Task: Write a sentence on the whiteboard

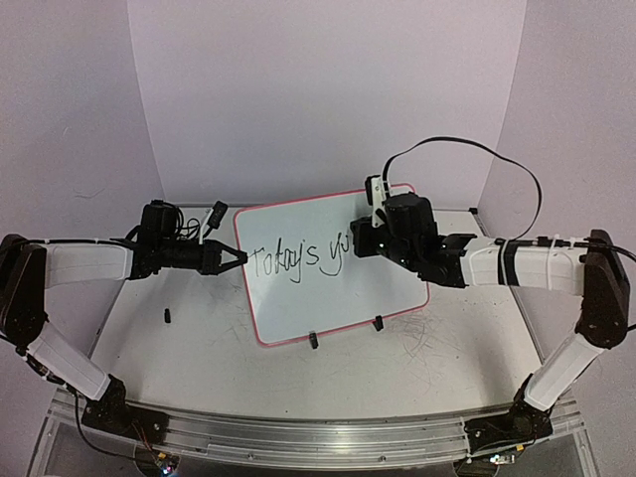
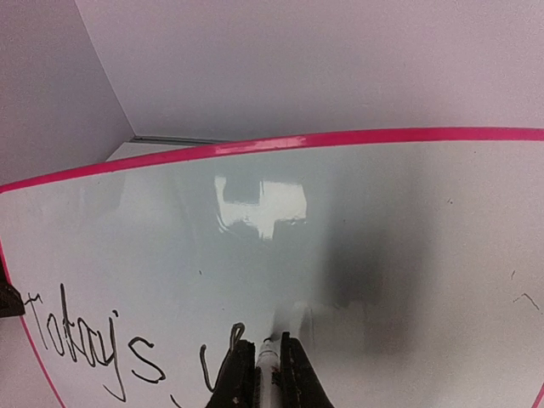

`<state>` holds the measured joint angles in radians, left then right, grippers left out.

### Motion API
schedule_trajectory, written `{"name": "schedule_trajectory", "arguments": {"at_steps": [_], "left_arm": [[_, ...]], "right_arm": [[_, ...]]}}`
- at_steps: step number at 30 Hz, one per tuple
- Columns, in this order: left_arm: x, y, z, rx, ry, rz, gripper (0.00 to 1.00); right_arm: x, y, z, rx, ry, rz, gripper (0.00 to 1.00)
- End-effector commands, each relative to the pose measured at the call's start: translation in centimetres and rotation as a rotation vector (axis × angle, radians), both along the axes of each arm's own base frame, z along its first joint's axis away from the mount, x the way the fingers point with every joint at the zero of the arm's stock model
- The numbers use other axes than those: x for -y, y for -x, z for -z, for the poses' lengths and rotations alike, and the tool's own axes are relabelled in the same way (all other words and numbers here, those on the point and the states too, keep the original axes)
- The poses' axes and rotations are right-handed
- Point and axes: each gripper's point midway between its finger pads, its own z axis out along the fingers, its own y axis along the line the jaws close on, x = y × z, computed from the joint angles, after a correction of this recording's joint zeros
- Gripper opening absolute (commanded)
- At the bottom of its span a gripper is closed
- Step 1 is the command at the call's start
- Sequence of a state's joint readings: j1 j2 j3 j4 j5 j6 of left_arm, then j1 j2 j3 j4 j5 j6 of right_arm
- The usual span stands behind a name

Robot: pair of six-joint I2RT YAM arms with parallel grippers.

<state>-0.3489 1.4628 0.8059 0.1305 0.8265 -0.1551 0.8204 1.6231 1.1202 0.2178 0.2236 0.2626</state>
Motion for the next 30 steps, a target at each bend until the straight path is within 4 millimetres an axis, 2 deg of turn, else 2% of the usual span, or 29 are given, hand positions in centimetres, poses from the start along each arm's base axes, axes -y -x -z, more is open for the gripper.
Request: {"name": "schedule_trajectory", "arguments": {"at_steps": [1,7,10,12,16,18,21,24,30], "left_arm": [[-1.3,-2.3,2.5,0.023,-0.131,-0.109,0.00],[-1.3,-2.3,2.5,0.022,-0.131,-0.109,0.00],[-1.3,-2.3,2.5,0.024,-0.130,-0.109,0.00],[-1.3,-2.2,2.3,0.028,-0.130,-0.112,0.00],[-1.3,-2.2,2.4,0.024,-0.129,-0.110,0.00],[-1.3,-2.2,2.4,0.024,-0.129,-0.110,0.00],[-1.3,-2.2,2.3,0.028,-0.127,-0.109,0.00],[-1.3,-2.2,2.1,0.031,-0.125,-0.110,0.00],[-1.3,-2.2,2.1,0.031,-0.125,-0.113,0.00]], "right_arm": [[-0.9,-0.3,0.4,-0.009,-0.010,-0.022,0.00],[-1.3,0.9,2.0,-0.050,-0.013,-0.045,0.00],[-0.7,1.2,2.0,-0.054,-0.017,-0.028,0.00],[-0.2,1.3,0.9,-0.036,-0.027,-0.014,0.00],[1.0,1.6,-2.9,0.036,-0.054,-0.003,0.00],[2.0,1.3,-4.1,0.060,-0.067,0.004,0.00],[2.4,0.7,-3.7,0.067,-0.051,-0.009,0.00],[1.4,0.5,-3.2,0.058,-0.040,-0.041,0.00],[0.7,0.0,-2.7,0.052,-0.034,-0.048,0.00]]}}
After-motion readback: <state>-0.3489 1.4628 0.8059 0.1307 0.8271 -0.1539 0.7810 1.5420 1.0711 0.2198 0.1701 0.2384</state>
